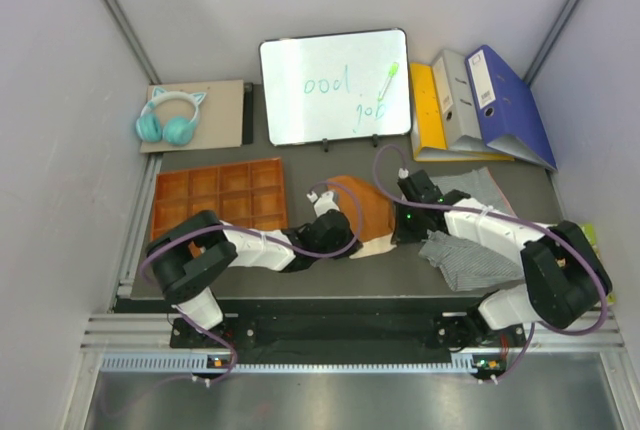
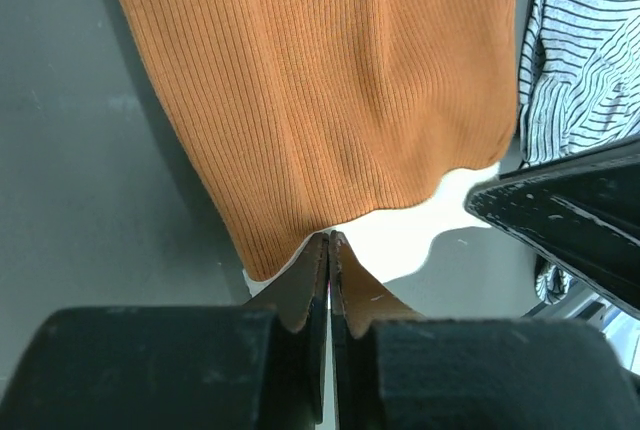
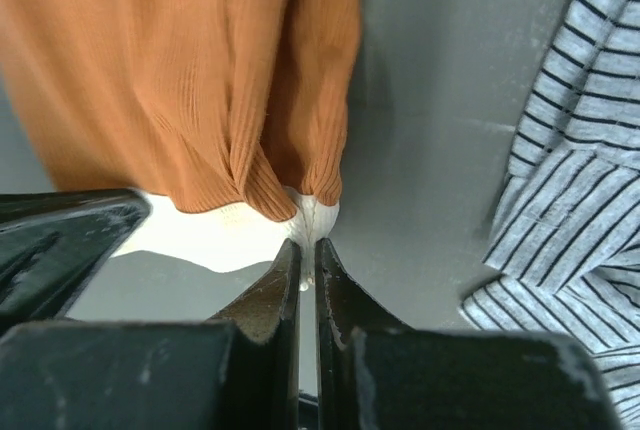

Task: Roll the underwear
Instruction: Fold the underwear at the center of the board.

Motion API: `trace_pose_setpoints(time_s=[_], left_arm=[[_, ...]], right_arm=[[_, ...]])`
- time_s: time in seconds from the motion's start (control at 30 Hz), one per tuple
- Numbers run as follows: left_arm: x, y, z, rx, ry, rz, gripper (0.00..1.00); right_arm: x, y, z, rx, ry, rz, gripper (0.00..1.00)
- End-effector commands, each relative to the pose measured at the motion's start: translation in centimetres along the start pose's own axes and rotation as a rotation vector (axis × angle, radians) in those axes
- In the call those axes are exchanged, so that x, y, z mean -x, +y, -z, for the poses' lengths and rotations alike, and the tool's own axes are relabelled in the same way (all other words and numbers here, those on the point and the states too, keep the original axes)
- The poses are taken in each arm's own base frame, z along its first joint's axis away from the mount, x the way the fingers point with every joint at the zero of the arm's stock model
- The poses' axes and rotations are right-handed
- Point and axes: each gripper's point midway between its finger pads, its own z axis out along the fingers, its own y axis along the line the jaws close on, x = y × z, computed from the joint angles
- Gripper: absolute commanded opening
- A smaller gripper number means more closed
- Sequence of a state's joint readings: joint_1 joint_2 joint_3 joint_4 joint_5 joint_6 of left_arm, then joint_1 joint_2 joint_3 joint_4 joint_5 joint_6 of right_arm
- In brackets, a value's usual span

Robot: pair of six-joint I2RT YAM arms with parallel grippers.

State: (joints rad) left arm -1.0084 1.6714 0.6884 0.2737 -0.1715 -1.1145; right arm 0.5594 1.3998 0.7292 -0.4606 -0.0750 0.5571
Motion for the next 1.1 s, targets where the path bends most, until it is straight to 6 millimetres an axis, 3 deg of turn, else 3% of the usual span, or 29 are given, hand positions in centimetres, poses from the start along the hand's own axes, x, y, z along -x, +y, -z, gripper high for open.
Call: trace_pose_setpoints(time_s=[0.0, 0.33, 0.43, 0.63, 0.7, 0.97, 1.07], left_arm=[[-1.4, 3.7, 0.1, 0.105, 0.024, -0.014, 0.04], [-1.7, 4.1, 0.3, 0.117, 0.028, -0.022, 0.03], [-1.7, 4.2, 0.3, 0.122, 0.027, -0.023, 0.03], [-0.5, 2.9, 0.9, 0.119, -0.001, -0.059, 0.03], [0.2, 1.5, 1.2, 0.092, -0.022, -0.073, 0.03], [1.2, -3.7, 1.6, -0.025, -0.055, -0.095, 0.04], [0.7, -4.4, 0.9, -0.066, -0.039, -0.076, 0.04]], right_arm=[[2.4, 2.9, 2.3, 0.053, -0.084, 0.051, 0.0], [2.4, 6.3, 3.9, 0.075, -0.098, 0.116, 0.0], [2.3, 6.4, 3.9, 0.065, -0.09, 0.119, 0.0], [1.8, 3.1, 3.5, -0.082, -0.095, 0.119, 0.0], [1.2, 2.3, 3.1, -0.108, -0.086, 0.115, 0.0], [0.3, 1.2, 1.4, -0.142, -0.062, 0.094, 0.0], [0.0, 1.0, 0.9, -0.139, -0.054, 0.085, 0.0]])
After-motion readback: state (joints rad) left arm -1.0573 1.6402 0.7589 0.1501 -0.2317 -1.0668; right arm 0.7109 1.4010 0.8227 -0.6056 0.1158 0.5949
